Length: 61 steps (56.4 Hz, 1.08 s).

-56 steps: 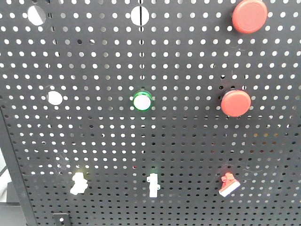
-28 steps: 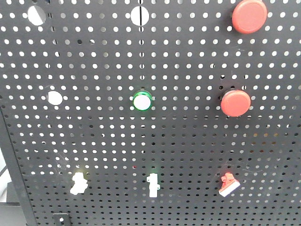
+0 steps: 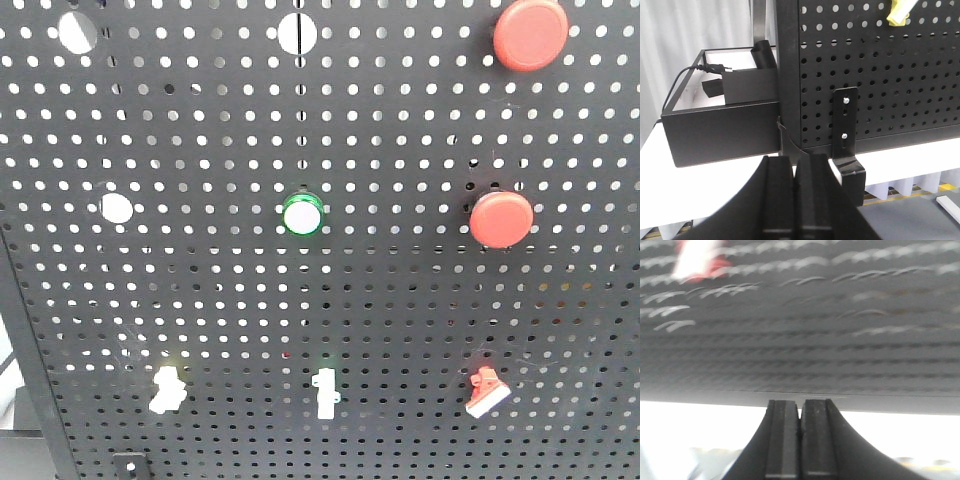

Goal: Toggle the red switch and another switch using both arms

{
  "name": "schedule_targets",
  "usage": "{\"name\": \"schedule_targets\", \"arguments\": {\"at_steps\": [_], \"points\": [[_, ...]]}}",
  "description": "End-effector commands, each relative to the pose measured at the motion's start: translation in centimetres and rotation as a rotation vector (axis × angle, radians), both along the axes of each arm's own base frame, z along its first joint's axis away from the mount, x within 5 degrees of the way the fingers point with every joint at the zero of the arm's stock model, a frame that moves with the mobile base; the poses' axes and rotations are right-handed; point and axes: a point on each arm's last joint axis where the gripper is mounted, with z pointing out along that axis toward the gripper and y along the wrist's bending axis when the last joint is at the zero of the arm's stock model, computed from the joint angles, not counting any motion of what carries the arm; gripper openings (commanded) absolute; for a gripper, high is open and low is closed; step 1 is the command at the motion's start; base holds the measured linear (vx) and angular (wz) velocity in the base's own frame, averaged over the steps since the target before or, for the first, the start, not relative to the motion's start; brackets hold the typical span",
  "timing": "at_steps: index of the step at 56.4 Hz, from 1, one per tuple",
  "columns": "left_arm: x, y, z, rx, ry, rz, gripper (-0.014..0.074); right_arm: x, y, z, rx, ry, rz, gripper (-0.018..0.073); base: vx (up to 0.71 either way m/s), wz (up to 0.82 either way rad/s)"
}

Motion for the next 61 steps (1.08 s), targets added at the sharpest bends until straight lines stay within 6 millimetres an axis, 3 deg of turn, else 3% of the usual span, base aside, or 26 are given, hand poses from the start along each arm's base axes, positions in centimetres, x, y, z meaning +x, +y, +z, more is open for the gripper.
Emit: {"name": "schedule_targets", "arguments": {"at_steps": [1, 11, 61], "points": [[-0.03, 0.05, 0.12, -0.03, -0.071, 0.006, 0.0003, -0.52, -0.52, 0.2, -0.033, -0.063, -0.069, -0.0006, 0.0, 0.0], [-0.03, 0.05, 0.12, -0.029, -0.072, 0.006, 0.0003, -0.74, -1.03, -0.25, -0.047, -0.025, -0.151, -0.0006, 0.0, 0.0], [-0.03, 0.05, 0.12, -0.029, -0.072, 0.006, 0.0003, -0.74, -0.99, -0.08, -0.049, -0.045, -0.146, -0.0006, 0.0, 0.0]]}}
